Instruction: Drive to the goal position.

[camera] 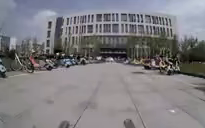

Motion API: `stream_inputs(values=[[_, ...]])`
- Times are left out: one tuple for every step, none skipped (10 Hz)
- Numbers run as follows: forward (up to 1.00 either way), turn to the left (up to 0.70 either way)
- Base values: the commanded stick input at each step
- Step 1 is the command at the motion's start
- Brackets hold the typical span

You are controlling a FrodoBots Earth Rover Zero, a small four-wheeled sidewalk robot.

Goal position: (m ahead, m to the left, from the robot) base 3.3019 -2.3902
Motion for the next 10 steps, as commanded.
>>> stream_inputs(values=[[1.0, 0.0], [1.0, 0.0], [1.0, 0.0], [1.0, 0.0], [1.0, 0.0], [1.0, 0.0], [1.0, 0.0], [1.0, 0.0], [1.0, 0.0], [1.0, 0.0]])
